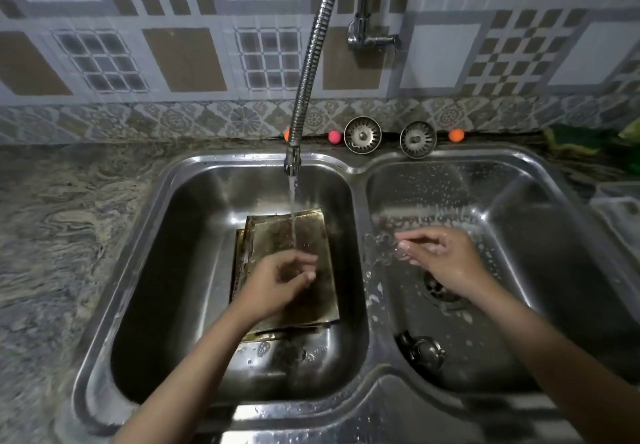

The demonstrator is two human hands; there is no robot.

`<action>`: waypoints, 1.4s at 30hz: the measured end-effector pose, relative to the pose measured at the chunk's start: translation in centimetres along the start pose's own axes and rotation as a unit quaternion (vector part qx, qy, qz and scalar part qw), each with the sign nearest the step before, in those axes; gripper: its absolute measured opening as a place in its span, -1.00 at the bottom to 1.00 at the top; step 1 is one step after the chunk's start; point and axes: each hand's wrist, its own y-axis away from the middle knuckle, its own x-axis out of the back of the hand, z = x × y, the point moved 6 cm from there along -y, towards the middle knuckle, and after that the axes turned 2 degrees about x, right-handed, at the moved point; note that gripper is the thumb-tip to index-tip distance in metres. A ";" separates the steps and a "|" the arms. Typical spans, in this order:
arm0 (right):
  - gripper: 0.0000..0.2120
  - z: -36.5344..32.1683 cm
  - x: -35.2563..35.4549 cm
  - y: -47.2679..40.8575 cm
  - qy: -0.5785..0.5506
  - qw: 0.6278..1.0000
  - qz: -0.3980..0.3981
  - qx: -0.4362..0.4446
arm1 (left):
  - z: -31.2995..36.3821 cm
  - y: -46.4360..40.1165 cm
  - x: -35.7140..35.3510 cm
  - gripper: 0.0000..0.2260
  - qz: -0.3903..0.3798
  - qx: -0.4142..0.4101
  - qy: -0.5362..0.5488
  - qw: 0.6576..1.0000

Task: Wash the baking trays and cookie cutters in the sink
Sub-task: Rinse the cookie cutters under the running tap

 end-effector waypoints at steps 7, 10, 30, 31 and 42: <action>-0.74 11.4 2.8 5.5 0.201 0.959 -0.116 -0.163 | -8.1 4.0 -4.3 -0.82 -0.321 0.109 -0.280 0.898; -0.73 15.0 1.6 6.8 0.268 0.919 -0.195 -0.215 | -9.4 5.1 -5.9 -0.68 -0.392 0.119 -0.369 0.834; -0.85 4.8 0.3 3.4 0.187 0.982 0.004 -0.024 | -5.2 3.3 -2.9 -0.91 -0.175 0.090 -0.032 0.980; -0.84 3.2 -0.6 3.2 0.152 0.988 0.005 0.002 | -4.4 2.9 -2.3 -0.91 -0.150 0.075 -0.004 0.986; -0.78 -1.1 -10.9 -3.0 -0.080 0.988 -0.126 0.037 | 2.7 -1.6 2.2 -0.87 -0.013 -0.037 0.148 0.988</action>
